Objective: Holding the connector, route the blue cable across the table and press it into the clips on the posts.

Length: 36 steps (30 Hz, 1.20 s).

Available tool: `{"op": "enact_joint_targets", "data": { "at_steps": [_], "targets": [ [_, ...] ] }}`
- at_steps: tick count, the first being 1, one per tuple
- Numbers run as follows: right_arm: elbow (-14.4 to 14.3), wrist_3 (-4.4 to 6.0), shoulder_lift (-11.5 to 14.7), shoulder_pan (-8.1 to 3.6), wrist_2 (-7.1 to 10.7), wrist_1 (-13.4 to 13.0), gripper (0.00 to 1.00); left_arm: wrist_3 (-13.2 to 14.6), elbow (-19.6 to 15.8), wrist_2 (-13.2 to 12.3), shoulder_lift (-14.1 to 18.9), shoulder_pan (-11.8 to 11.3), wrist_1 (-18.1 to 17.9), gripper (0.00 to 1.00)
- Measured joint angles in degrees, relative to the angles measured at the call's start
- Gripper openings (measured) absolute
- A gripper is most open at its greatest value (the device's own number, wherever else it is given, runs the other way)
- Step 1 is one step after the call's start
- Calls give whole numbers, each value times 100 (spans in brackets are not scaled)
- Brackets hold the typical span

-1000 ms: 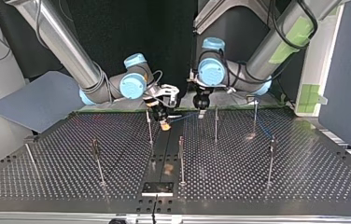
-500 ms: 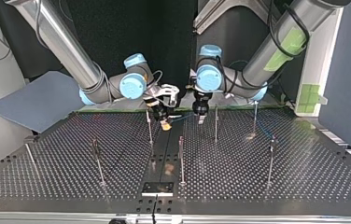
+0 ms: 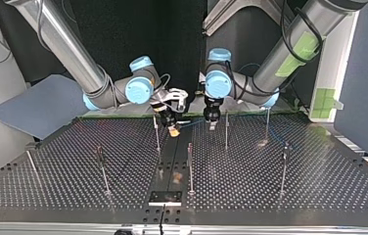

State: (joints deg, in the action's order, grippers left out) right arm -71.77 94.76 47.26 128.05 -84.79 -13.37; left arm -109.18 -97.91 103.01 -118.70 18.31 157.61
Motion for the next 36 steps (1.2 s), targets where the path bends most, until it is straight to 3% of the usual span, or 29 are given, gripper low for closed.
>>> {"op": "enact_joint_targets", "data": {
  "at_steps": [1,2,3,5,19,26,36],
  "targets": [
    [0,0,0,-1,0,0,0,12,0,10,0,4,1,29],
    [0,0,0,-1,0,-1,0,27,0,18,1,10,-1,18],
    [0,0,0,-1,-1,-3,0,35,-1,22,1,16,-2,18],
    [0,0,0,-2,0,-5,0,45,0,27,1,30,-8,0],
    [0,3,100,-2,14,20,0,46,-1,120,106,75,66,0],
    [0,95,452,-25,16,63,0,2,-5,171,498,77,243,0],
    [0,116,1065,-171,14,541,0,-10,-7,185,1040,74,536,0]
  ]
}}
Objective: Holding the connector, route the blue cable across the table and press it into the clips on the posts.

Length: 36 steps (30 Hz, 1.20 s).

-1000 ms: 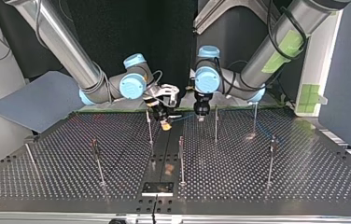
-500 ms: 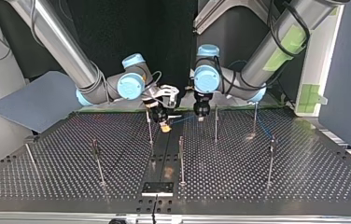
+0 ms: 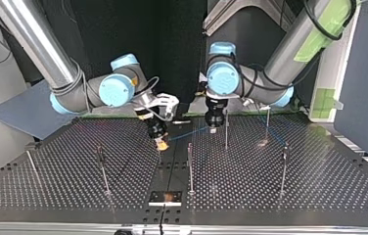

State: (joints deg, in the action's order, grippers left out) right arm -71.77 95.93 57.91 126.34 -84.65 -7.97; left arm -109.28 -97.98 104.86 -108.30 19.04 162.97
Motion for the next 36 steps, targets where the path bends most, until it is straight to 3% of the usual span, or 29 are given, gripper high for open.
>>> {"op": "enact_joint_targets", "data": {
  "at_steps": [9,18,24,28,36],
  "targets": [
    [-4,-11,531,-96,0,289,0,30,4,-7,520,-74,288,0],
    [-41,-18,1081,-75,8,349,0,129,69,-122,1059,12,402,0],
    [-47,-19,1161,-41,9,361,0,96,309,-275,1442,79,509,0],
    [-46,-14,1164,-54,9,366,0,100,393,-356,1435,96,602,0],
    [-133,-17,1164,-141,3,371,0,117,390,-295,1103,83,657,0]
  ]
}}
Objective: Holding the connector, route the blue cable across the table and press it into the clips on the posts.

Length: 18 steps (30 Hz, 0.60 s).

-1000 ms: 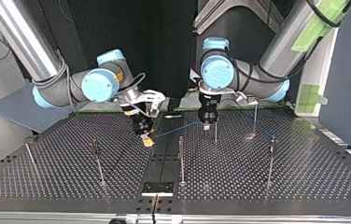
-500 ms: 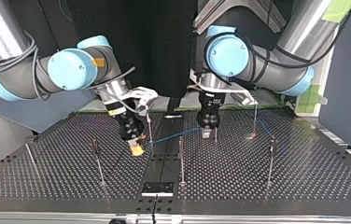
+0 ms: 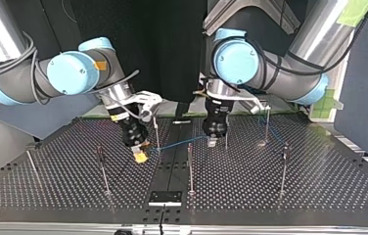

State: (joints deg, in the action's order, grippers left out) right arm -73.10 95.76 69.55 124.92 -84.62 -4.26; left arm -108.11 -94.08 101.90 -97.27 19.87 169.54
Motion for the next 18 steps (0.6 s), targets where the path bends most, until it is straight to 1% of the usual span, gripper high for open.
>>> {"op": "enact_joint_targets", "data": {
  "at_steps": [11,15,18],
  "targets": [
    [-19,-5,-74,-43,7,-19,0,-10,42,-199,-200,-95,-183,0],
    [-20,-9,-125,-102,58,-36,0,-27,154,-307,-244,-158,-373,0],
    [-18,-11,-159,-163,101,-47,0,-27,284,-379,-330,-204,-420,0]
  ]
}}
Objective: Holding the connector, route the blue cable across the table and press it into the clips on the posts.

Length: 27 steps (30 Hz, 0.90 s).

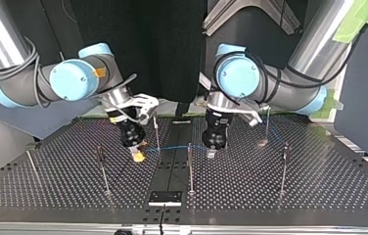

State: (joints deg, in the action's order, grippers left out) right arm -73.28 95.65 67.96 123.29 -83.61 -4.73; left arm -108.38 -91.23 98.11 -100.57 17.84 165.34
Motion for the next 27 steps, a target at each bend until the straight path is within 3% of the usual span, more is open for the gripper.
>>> {"op": "enact_joint_targets", "data": {
  "at_steps": [14,21,27],
  "targets": [
    [145,-2,-166,-321,157,-31,0,47,658,-115,-665,-163,51,0],
    [283,-13,-244,-466,209,-37,0,19,785,-228,-766,-340,-6,0],
    [306,-33,-250,-520,228,-38,0,-10,808,-292,-776,-452,52,0]
  ]
}}
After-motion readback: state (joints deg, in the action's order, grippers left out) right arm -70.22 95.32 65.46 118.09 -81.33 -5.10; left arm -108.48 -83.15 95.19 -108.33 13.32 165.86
